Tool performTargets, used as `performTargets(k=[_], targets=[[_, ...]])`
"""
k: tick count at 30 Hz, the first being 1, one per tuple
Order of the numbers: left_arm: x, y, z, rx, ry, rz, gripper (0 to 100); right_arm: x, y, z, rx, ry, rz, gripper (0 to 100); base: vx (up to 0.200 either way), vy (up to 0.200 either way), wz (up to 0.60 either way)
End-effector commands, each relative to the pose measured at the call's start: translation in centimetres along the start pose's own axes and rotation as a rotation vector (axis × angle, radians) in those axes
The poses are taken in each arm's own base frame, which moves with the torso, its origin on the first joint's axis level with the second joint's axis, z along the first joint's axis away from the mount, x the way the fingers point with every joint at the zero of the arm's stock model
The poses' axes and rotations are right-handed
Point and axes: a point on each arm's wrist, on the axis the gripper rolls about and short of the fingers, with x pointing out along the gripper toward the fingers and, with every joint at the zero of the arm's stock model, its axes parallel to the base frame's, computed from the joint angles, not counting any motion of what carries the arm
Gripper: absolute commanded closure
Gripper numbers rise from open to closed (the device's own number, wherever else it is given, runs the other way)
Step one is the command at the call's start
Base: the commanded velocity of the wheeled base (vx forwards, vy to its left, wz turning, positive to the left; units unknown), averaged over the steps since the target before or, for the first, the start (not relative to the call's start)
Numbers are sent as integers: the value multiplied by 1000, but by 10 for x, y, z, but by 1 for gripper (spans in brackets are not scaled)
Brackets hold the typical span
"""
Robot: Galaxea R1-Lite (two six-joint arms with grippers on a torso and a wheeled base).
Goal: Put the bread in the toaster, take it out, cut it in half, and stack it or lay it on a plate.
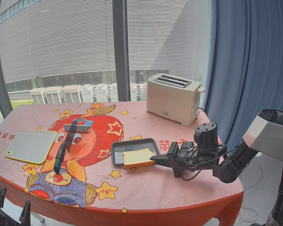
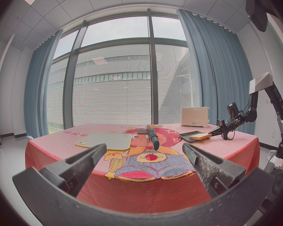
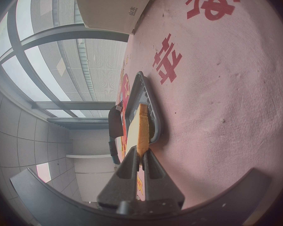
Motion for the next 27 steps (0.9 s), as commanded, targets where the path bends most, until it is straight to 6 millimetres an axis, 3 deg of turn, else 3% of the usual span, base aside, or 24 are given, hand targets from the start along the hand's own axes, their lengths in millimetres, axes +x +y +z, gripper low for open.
performTargets(k=[1, 27], targets=[[0, 0, -5, 0, 1, 0, 0, -1, 3, 0, -9, -2, 14, 100, 0, 0, 0], [0, 0, -5, 0, 1, 0, 0, -20, 34, -7, -62, -16, 95, 100, 0, 0, 0]])
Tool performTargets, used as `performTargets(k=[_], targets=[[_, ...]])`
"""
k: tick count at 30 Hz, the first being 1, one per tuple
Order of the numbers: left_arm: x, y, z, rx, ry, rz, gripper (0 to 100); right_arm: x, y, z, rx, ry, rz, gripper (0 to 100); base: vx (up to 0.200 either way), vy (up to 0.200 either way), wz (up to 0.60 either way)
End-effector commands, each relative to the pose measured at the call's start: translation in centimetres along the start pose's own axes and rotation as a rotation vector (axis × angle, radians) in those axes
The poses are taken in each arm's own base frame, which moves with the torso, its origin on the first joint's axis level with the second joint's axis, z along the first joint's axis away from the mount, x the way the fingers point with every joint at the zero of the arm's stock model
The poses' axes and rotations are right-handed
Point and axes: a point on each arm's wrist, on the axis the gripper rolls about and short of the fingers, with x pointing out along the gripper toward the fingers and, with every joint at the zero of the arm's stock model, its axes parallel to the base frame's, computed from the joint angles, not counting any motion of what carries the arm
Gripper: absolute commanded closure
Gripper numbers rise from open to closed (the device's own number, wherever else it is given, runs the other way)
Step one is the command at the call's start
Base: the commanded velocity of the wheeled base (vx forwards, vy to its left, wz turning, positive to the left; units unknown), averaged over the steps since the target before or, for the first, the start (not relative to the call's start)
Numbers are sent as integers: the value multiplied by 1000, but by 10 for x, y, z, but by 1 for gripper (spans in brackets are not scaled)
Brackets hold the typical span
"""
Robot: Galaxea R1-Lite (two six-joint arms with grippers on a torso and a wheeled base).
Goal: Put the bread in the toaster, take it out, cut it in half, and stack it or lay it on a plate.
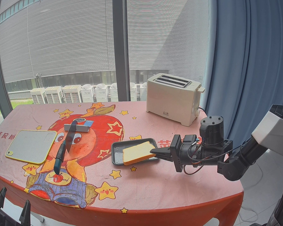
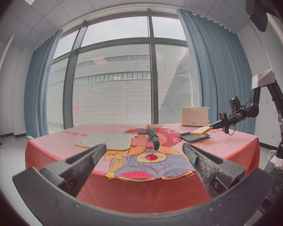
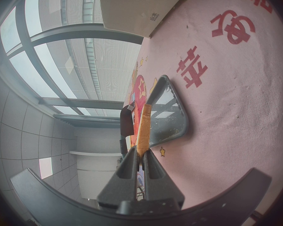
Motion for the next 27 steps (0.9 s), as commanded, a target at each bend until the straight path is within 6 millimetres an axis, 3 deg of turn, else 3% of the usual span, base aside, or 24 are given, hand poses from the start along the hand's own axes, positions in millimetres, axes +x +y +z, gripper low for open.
performTargets(k=[1, 8, 15, 27], targets=[[0, 0, -5, 0, 1, 0, 0, -5, 11, -3, -18, -1, 29, 100, 0, 0, 0], [0, 0, -5, 0, 1, 0, 0, -9, 13, -4, -26, -2, 33, 100, 0, 0, 0], [0, 0, -5, 0, 1, 0, 0, -27, 29, -7, -56, -22, 72, 100, 0, 0, 0], [0, 0, -5, 0, 1, -1, 0, -55, 33, -21, -136, -31, 74, 100, 0, 0, 0]])
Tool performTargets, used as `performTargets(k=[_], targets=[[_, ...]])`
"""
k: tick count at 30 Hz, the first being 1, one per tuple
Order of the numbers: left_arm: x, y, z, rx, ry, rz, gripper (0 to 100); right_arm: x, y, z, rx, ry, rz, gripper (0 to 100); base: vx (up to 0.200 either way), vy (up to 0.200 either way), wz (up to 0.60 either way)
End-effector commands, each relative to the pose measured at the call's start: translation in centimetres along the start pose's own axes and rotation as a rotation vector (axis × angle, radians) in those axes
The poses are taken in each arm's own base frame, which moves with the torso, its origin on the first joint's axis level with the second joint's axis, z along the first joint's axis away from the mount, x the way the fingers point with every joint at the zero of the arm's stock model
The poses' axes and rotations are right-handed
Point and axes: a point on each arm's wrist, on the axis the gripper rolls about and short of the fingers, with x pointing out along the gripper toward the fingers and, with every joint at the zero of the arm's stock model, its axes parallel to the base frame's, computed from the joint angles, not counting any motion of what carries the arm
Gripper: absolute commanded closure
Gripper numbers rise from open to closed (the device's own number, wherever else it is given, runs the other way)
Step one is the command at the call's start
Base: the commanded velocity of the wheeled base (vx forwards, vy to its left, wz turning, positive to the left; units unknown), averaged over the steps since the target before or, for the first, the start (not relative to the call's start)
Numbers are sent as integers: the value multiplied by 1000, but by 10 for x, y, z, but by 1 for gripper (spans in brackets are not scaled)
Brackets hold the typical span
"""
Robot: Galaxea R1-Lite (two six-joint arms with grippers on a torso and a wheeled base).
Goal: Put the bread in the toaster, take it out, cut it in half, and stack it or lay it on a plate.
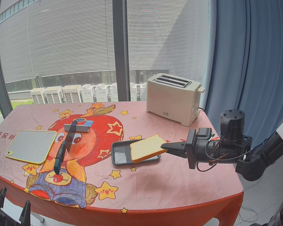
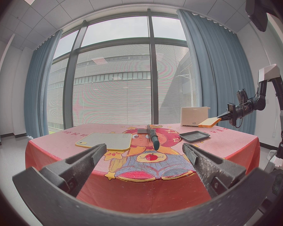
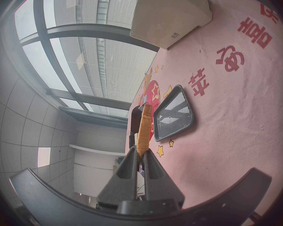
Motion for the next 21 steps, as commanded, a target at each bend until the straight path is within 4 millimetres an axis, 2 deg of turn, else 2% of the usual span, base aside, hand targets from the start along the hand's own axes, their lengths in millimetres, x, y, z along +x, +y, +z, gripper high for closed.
performTargets(k=[1, 5, 9, 15, 21], targets=[[0, 0, -5, 0, 1, 0, 0, -13, 14, -6, -32, -5, 37, 100, 0, 0, 0], [0, 0, -5, 0, 1, 0, 0, -22, 19, -10, -43, -8, 49, 100, 0, 0, 0], [0, 0, -5, 0, 1, 0, 0, -23, 20, -11, -56, -8, 53, 100, 0, 0, 0], [0, 0, -5, 0, 1, 0, 0, -29, 17, -15, -163, -6, 40, 100, 0, 0, 0], [0, 0, -5, 0, 1, 0, 0, -33, 20, -17, -178, -5, 50, 100, 0, 0, 0]])
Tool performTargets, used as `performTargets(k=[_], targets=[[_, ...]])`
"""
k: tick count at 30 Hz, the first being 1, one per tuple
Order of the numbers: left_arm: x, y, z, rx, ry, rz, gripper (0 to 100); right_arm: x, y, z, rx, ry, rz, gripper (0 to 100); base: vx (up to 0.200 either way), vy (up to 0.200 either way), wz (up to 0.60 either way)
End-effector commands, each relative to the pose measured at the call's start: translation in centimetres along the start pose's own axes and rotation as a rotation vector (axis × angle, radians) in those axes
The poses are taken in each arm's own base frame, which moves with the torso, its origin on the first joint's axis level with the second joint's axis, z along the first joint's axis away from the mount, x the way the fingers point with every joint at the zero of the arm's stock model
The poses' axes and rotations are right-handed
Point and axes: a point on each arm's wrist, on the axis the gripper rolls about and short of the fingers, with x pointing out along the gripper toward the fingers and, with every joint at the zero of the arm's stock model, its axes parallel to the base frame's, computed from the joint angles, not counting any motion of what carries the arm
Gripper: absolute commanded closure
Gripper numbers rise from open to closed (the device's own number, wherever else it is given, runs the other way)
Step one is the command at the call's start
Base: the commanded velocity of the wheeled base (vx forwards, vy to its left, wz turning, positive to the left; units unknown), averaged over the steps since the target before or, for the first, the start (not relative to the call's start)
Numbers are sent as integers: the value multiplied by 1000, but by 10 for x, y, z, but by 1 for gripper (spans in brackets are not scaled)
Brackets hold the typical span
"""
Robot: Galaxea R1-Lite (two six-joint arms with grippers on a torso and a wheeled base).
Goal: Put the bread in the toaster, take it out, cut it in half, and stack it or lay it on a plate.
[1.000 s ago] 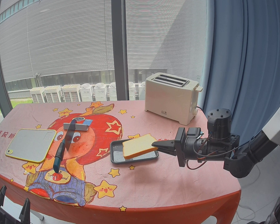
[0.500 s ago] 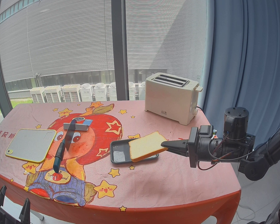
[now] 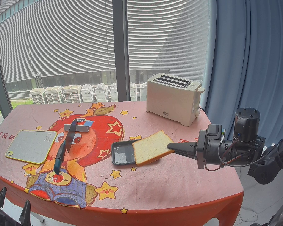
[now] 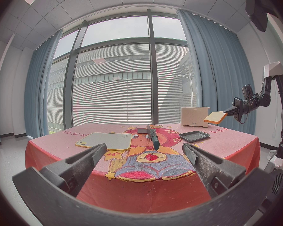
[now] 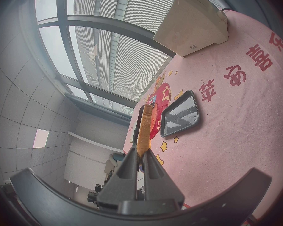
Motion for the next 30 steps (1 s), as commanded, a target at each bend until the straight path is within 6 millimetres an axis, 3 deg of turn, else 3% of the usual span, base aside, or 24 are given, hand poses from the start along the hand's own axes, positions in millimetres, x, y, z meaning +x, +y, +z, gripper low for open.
performTargets(k=[1, 20, 30], targets=[[0, 0, -5, 0, 1, 0, 0, -6, 7, -1, -20, -9, 27, 100, 0, 0, 0], [0, 0, -5, 0, 1, 0, 0, -19, 18, -5, -81, -61, 137, 100, 0, 0, 0], [0, 0, -5, 0, 1, 0, 0, -32, 33, -6, -104, -81, 181, 100, 0, 0, 0]])
